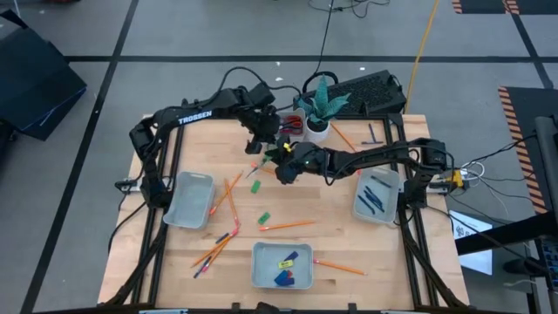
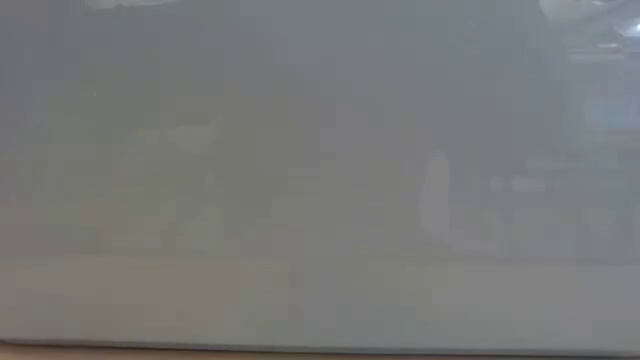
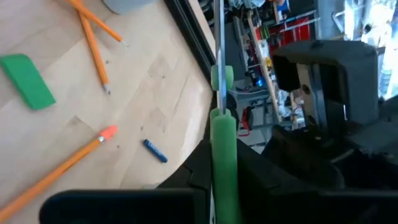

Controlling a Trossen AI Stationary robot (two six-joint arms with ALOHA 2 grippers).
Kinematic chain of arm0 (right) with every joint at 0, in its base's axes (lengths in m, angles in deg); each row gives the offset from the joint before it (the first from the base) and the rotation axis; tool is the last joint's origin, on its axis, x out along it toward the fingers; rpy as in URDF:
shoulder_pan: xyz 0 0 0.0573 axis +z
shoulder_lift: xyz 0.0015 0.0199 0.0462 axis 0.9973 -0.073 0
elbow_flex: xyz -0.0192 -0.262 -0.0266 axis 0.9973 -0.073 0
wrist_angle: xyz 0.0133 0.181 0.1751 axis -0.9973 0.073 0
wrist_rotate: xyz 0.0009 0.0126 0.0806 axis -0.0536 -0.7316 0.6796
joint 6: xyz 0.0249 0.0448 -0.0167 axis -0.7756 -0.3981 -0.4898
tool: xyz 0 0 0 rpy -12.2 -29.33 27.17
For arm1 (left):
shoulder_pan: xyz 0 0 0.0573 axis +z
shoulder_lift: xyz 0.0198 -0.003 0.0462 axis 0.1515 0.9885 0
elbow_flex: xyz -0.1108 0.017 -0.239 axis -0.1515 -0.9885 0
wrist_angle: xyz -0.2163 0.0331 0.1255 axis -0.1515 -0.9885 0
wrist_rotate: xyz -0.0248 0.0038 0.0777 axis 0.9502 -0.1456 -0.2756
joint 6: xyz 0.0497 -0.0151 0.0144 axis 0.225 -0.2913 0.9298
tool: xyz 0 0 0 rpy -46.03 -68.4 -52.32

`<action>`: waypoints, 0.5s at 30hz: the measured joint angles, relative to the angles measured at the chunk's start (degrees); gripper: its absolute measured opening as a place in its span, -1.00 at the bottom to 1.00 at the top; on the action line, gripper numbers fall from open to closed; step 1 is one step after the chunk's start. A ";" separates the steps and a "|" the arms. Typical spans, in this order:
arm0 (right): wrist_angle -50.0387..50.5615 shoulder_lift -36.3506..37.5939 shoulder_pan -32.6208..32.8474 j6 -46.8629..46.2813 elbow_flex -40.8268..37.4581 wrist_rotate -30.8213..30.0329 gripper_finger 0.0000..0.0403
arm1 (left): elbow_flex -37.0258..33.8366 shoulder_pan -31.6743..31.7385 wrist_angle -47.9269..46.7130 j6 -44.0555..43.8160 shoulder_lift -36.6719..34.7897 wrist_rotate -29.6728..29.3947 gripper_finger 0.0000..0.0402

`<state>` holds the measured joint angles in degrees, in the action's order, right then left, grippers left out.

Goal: Sort crayons/erasers/pens/pencils in bins
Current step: Put the green scissors into the top gray bin

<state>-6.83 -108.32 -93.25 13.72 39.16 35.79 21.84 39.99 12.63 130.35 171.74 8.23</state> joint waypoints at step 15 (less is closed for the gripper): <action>26.40 -1.77 -9.11 -17.40 16.42 -2.13 -0.85 | 14.88 4.04 -13.93 -4.30 -5.62 -18.12 0.01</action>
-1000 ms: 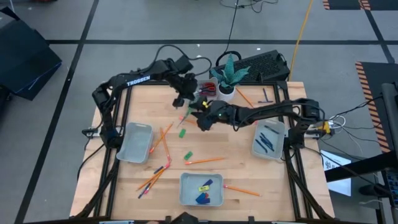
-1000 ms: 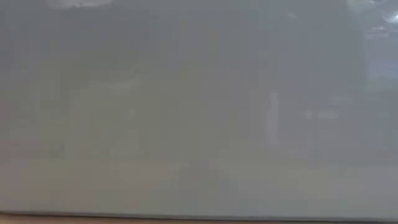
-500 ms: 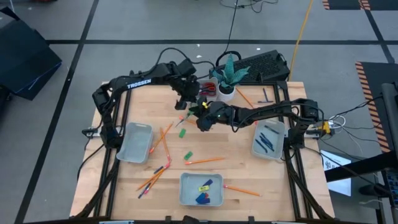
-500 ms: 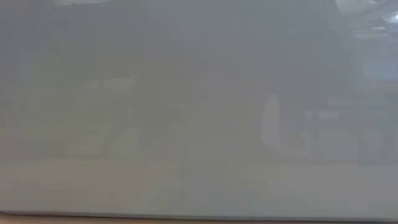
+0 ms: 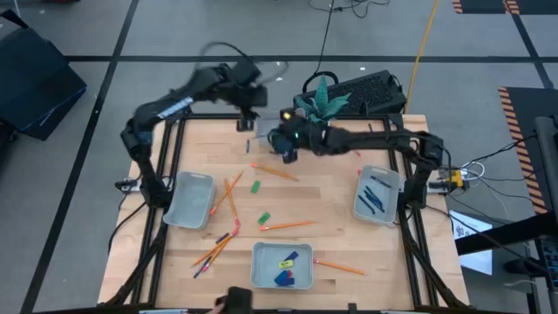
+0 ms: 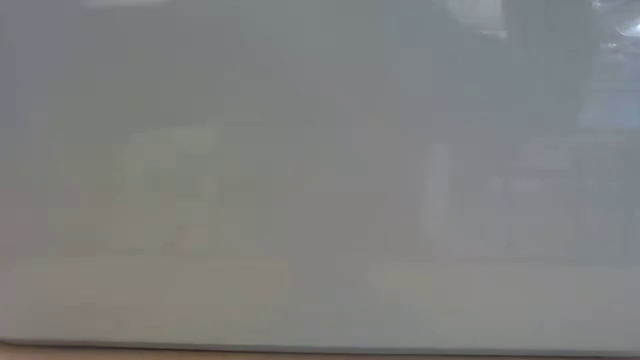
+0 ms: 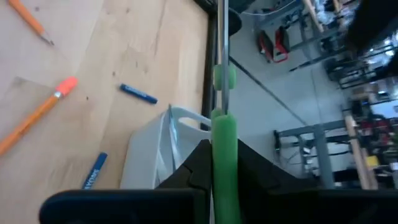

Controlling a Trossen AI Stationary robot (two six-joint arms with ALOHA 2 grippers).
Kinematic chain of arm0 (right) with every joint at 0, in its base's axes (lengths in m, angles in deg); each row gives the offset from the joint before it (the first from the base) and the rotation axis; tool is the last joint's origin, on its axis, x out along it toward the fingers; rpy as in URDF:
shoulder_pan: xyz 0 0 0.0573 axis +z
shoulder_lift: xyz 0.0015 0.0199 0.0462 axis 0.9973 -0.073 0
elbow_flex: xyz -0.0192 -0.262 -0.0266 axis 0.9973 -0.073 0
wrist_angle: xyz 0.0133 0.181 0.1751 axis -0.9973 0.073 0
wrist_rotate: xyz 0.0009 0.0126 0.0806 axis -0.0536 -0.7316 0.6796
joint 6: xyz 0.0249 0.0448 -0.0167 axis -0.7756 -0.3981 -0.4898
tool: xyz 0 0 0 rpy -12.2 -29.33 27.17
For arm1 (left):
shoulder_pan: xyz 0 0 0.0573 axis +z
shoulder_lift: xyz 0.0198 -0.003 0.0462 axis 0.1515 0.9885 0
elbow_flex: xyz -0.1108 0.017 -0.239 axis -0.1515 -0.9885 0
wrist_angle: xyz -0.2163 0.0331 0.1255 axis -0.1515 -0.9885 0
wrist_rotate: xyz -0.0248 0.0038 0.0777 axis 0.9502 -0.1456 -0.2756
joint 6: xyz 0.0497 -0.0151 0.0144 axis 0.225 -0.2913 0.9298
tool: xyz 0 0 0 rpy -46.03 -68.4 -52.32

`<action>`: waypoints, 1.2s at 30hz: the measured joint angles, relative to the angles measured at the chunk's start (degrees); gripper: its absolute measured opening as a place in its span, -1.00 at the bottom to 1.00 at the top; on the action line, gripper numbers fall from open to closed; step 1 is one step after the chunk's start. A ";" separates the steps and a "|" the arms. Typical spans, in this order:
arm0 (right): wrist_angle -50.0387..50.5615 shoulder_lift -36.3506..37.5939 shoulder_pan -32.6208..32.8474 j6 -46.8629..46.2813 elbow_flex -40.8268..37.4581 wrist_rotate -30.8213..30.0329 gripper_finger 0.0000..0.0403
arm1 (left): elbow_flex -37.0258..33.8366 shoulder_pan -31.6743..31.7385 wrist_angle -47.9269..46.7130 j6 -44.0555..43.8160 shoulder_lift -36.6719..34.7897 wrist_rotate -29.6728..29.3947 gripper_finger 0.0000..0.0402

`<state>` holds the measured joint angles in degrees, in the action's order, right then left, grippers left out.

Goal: Sort crayons/erasers/pens/pencils in bins
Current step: Put the green scissors into the top gray bin, then put the orange pencil into the middle left gray bin

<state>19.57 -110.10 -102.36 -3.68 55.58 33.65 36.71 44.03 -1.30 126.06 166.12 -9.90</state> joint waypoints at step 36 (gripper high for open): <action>17.87 5.24 -4.18 -29.53 1.48 0.96 0.05 | -36.93 -5.99 18.90 -24.33 -40.22 11.16 -0.22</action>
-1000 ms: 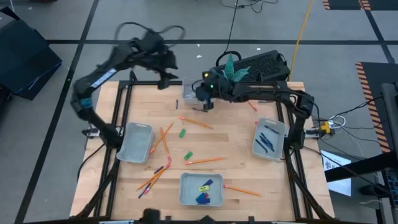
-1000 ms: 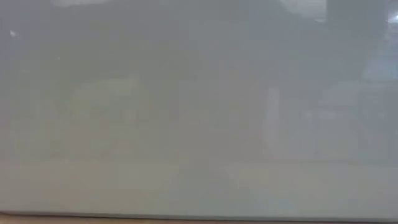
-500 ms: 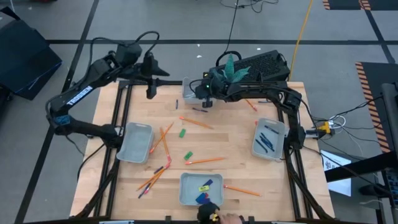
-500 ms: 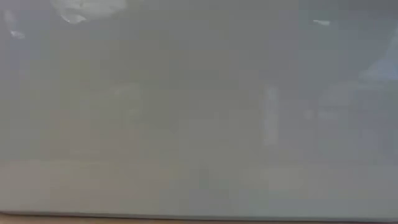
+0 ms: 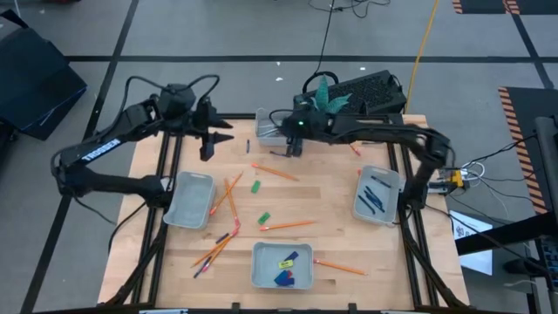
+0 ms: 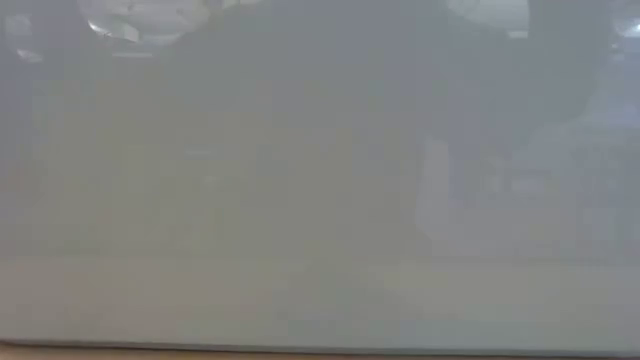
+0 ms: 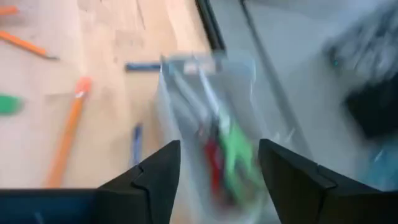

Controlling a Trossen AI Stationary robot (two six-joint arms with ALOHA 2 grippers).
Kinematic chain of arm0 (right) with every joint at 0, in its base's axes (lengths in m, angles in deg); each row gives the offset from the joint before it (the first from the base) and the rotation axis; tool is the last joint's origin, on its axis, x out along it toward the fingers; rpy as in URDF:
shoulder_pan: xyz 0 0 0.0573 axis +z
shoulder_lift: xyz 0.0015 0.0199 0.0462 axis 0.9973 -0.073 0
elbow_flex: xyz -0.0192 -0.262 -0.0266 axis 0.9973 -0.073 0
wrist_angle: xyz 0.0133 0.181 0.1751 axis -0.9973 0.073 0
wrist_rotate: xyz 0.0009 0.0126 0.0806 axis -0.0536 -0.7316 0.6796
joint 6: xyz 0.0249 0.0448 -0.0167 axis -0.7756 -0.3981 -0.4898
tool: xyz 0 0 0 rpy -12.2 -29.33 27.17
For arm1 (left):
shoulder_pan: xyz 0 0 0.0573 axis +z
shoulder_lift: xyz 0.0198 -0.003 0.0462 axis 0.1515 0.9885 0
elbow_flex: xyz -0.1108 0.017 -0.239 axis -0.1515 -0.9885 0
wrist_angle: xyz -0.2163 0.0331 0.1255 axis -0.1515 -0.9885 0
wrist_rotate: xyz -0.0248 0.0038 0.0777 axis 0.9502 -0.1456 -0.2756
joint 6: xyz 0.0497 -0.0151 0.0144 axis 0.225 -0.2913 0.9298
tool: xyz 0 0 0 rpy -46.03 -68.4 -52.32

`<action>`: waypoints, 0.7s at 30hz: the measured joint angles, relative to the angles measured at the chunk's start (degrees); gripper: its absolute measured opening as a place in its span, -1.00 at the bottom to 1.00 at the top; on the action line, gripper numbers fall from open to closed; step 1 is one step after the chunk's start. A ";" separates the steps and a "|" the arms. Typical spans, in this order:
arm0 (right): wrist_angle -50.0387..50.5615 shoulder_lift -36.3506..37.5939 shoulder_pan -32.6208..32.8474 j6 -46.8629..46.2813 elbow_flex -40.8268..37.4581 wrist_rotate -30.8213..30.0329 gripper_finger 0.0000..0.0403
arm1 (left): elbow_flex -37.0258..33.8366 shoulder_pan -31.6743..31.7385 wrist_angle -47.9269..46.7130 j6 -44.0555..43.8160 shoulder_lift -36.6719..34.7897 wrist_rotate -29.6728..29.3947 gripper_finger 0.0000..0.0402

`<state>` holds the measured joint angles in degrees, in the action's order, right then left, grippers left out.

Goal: Sort crayons/erasers/pens/pencils in bins
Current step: Put the orange pencil into the middle left gray bin

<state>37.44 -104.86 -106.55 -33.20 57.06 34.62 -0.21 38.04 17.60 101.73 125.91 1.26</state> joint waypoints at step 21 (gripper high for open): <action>20.72 39.05 -1.62 -33.98 -32.25 -1.83 0.02 | -9.78 -4.32 9.11 1.17 -1.71 -3.68 -0.22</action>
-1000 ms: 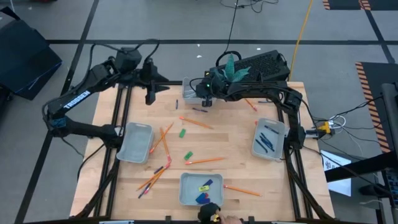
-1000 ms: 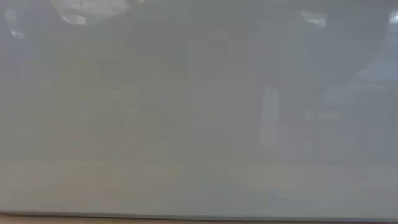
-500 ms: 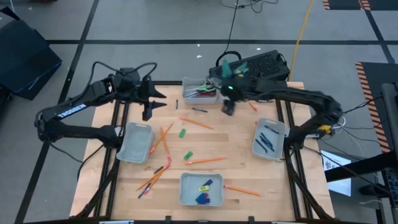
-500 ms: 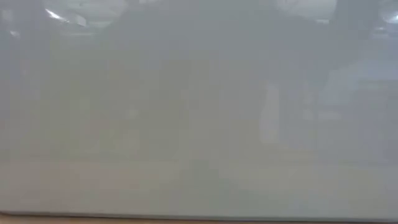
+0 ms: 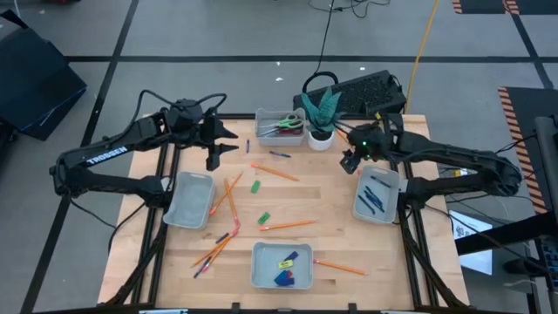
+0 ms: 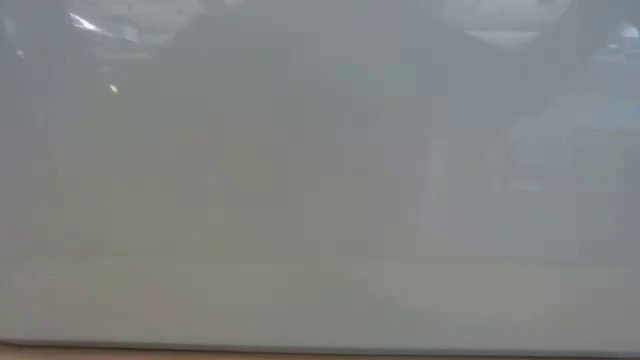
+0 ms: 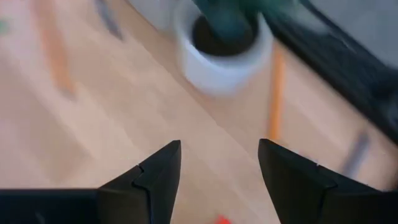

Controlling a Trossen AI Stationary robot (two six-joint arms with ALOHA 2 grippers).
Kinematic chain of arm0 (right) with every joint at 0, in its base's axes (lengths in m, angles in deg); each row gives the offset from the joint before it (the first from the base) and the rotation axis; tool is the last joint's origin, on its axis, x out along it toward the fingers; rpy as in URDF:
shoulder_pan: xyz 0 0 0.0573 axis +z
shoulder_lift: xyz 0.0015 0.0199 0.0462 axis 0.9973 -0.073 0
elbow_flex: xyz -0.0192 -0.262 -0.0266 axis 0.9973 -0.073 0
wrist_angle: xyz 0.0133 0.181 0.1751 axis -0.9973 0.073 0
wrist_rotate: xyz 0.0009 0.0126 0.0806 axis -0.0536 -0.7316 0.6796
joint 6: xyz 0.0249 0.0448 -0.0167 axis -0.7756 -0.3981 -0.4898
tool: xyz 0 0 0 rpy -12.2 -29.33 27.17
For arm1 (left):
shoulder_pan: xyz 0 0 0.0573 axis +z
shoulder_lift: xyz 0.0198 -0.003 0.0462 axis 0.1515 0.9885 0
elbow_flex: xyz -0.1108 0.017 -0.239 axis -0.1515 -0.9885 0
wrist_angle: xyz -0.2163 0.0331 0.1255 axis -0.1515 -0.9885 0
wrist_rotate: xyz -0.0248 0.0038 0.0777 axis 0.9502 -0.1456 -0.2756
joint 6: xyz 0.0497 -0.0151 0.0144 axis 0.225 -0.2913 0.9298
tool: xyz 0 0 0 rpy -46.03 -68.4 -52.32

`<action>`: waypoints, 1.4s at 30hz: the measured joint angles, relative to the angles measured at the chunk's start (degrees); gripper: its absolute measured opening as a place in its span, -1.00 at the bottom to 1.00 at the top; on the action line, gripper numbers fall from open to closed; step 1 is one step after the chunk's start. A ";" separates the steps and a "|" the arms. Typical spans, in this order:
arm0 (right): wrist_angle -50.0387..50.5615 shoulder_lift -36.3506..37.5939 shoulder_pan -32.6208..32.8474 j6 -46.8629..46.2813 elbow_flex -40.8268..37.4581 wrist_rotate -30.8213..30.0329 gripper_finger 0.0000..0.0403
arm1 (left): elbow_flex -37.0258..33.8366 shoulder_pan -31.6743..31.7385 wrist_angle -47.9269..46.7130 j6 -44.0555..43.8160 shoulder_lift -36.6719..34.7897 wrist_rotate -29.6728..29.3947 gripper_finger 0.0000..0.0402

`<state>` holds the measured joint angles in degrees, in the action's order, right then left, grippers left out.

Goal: Sort crayons/erasers/pens/pencils in bins
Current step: Put the orange pencil into the middle left gray bin

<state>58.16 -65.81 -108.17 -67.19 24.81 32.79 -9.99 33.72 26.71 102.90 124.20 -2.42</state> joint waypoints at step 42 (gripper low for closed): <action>-14.18 -28.00 -23.77 4.87 -7.88 6.35 -0.76 | 0.04 -0.01 3.74 -4.48 -0.02 -2.33 -0.22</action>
<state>43.97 -93.81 -131.94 -62.32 16.93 39.14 -9.95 33.71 30.45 98.42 124.17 -4.75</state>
